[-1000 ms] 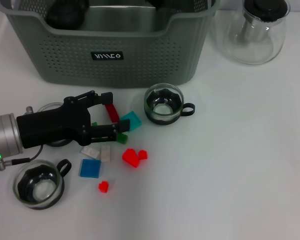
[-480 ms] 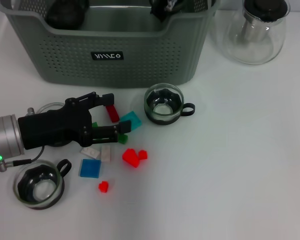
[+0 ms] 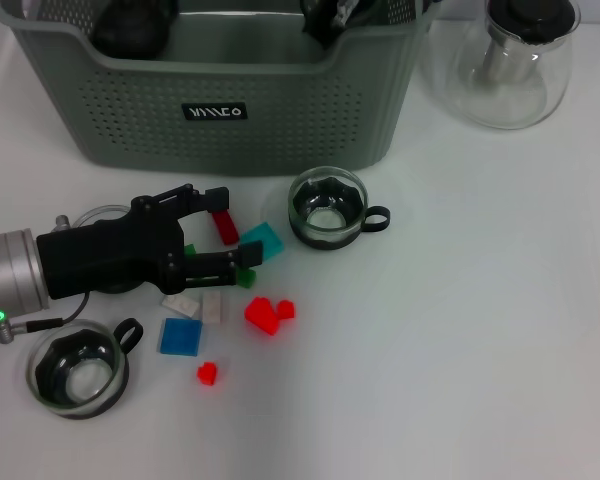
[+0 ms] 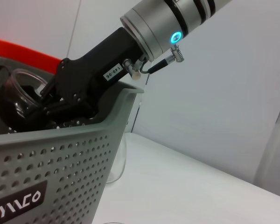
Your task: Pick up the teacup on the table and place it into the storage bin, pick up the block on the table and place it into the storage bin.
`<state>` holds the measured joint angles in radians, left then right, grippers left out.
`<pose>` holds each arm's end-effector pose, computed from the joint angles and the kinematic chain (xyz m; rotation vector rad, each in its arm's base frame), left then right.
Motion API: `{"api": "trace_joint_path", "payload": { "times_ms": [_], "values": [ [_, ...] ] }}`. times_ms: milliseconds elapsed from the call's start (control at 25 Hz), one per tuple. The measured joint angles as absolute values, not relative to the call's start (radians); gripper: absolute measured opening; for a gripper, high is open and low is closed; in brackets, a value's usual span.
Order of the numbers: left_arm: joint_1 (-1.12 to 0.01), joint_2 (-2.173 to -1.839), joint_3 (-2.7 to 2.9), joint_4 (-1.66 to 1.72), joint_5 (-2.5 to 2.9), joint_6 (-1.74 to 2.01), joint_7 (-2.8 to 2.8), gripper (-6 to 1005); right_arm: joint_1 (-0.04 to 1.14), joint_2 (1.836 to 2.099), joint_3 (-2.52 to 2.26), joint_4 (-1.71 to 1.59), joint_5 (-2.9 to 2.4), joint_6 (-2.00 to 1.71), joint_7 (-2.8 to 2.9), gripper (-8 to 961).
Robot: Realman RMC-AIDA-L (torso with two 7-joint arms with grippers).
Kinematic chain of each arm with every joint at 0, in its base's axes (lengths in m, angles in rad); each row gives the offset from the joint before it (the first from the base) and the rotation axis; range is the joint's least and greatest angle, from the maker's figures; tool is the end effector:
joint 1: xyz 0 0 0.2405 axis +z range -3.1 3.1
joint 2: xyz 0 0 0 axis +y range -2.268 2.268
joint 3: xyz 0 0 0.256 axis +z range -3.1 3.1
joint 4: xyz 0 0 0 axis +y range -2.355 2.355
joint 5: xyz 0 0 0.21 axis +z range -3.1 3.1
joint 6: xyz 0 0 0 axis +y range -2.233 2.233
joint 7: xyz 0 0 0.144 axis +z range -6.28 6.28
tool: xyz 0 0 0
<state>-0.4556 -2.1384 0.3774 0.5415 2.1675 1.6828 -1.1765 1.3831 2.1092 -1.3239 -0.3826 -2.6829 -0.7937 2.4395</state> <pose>-0.2905 0.2776 -0.0212 -2.6445 -0.6901 -0.8810 0.0491 0.4774 -0.0877 -2.5015 0.3212 -0.3914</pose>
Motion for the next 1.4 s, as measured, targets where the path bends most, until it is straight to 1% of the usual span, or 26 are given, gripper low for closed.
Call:
{"api": "trace_joint_path", "payload": {
  "times_ms": [240,640,760,880,960,1200,1400],
  "values": [
    [-0.455,-2.138,0.379,0.542,2.168,1.686,-1.177,889,1.376,2.109,-1.324,-0.386,-2.683,-0.796,2.439,73],
    [-0.454,-2.138,0.379,0.542,2.168,1.69,-1.177,887,1.367,2.11,-1.343,-0.426,-2.683,-0.818,2.441,282],
    [-0.451,-2.138,0.379,0.541,2.168,1.691,-1.177,886,1.344,2.11,-1.339,-0.52,-2.678,-0.852,2.448,391],
    [-0.447,-2.138,0.377,0.541,2.168,1.691,-1.177,885,1.288,2.104,-1.336,-0.713,-2.643,-0.924,2.469,500],
    [-0.445,-2.137,0.376,0.542,2.168,1.691,-1.177,885,1.241,2.101,-1.329,-0.862,-2.602,-0.976,2.475,611],
    [-0.439,-2.135,0.377,0.542,2.168,1.692,-1.177,884,1.099,2.097,-1.287,-1.252,-2.441,-1.166,2.459,643],
    [-0.437,-2.134,0.377,0.542,2.168,1.692,-1.177,882,0.993,2.086,-1.277,-1.436,-2.278,-1.396,2.396,839]
  ]
}}
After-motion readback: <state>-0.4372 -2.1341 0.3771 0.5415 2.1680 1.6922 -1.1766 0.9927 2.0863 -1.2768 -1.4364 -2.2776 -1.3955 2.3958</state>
